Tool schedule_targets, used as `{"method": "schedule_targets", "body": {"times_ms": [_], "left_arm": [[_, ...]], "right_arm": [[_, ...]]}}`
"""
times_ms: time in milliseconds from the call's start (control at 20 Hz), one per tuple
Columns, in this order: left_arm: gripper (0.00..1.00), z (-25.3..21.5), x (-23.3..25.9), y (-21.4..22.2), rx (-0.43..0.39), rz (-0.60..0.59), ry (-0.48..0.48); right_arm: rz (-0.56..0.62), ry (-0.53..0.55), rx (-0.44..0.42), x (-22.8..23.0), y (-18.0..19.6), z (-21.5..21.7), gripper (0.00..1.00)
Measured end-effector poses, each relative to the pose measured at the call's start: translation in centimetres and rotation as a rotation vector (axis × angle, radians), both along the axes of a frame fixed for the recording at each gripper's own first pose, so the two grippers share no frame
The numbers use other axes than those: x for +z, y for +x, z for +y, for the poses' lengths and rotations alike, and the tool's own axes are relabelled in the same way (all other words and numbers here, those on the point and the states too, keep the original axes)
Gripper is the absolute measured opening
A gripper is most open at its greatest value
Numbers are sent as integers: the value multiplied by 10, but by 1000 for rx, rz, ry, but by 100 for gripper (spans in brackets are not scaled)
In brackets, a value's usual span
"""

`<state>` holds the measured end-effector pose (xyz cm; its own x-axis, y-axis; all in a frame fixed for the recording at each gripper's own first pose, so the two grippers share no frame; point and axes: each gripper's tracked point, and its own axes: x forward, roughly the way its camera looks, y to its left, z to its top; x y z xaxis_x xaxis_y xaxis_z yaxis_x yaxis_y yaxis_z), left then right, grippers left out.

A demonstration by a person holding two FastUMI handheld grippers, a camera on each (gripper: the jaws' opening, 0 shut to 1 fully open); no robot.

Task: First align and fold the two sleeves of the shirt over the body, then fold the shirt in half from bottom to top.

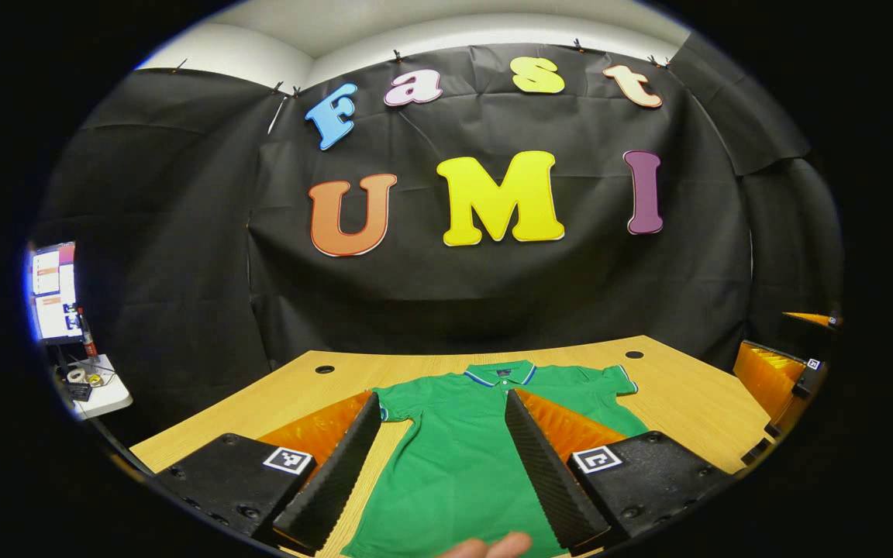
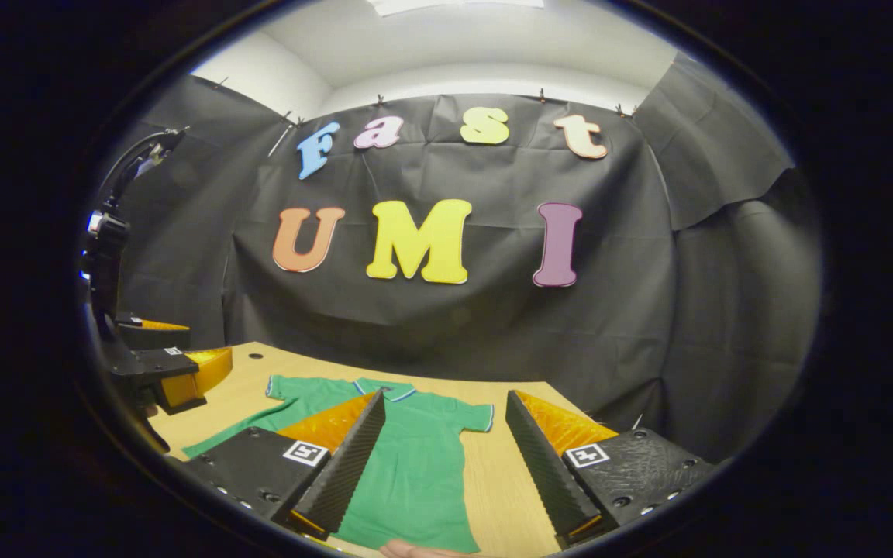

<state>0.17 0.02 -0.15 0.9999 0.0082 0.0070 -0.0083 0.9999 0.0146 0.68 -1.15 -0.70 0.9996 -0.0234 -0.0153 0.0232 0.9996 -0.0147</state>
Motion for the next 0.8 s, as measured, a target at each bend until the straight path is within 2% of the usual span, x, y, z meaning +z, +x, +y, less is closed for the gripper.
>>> {"method": "schedule_targets", "body": {"times_ms": [250, 450, 650, 800], "left_arm": [[100, -2, 0, 1, 2, -5, 3], [100, -2, -3, 3, 9, 0, 11], [100, -3, -8, 7, 12, 7, 14], [100, -8, -14, 11, 6, 16, 15]], "right_arm": [[-4, -7, -15, 0, 9, -11, 95], [-2, -45, -45, -5, 37, -27, 95], [24, -81, -100, -15, 90, -57, 96], [87, -54, -144, -37, 147, -87, 96]]}}
